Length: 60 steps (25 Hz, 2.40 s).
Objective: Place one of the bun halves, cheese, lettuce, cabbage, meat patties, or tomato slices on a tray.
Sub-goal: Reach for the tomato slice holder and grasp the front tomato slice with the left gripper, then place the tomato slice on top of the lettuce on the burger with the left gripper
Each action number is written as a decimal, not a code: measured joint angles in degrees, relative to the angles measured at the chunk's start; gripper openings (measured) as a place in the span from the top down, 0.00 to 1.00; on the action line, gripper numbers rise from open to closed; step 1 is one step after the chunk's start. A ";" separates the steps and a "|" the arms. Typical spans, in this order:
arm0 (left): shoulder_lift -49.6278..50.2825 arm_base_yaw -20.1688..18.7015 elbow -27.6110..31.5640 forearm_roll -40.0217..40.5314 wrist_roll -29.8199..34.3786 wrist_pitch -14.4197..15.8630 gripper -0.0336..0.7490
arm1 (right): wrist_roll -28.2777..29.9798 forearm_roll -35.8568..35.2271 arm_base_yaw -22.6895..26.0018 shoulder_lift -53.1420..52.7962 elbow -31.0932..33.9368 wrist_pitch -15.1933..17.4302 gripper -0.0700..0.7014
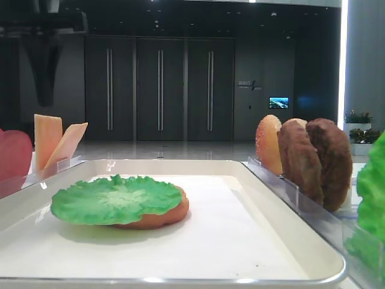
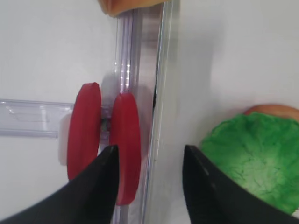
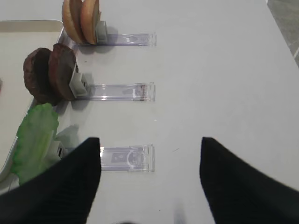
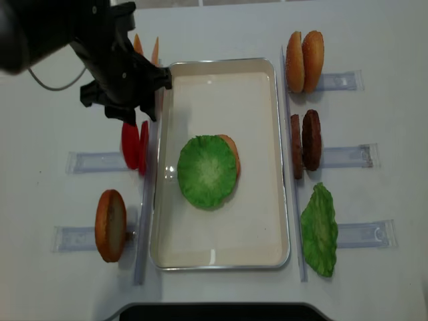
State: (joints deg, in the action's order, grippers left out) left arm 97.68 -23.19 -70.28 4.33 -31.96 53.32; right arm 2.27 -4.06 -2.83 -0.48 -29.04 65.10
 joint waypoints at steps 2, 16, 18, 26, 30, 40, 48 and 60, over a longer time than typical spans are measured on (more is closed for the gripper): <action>2.08 0.00 -0.06 0.00 0.00 -0.02 0.52 | 0.00 0.00 0.00 0.00 0.00 0.00 0.34; 2.28 0.05 -1.41 -0.98 4.14 3.19 0.88 | 0.00 0.00 0.00 0.00 0.00 0.00 0.34; -0.02 0.05 -1.71 -2.91 4.22 2.73 0.88 | 0.00 0.00 0.00 0.00 0.00 0.00 0.34; -3.62 -0.02 1.84 -15.97 11.27 -0.81 0.88 | 0.00 0.00 0.00 0.00 0.00 0.00 0.34; -3.62 -0.02 6.74 -32.23 24.38 -8.17 0.88 | 0.00 0.00 0.00 0.00 0.00 0.00 0.34; -3.48 -0.02 16.06 -57.84 50.20 -15.73 0.88 | 0.00 0.00 0.00 0.00 0.00 0.00 0.34; -0.72 -0.02 17.25 -61.18 57.23 -17.21 0.88 | 0.00 0.00 0.00 0.00 0.00 0.00 0.34; 3.24 -0.02 17.25 -64.11 61.90 -19.00 0.88 | 0.00 0.00 0.00 0.00 0.00 0.00 0.34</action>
State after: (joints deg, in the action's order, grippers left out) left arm 100.92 -23.21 -53.03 -59.77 29.94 34.32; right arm 2.27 -4.06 -2.83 -0.48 -29.04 65.10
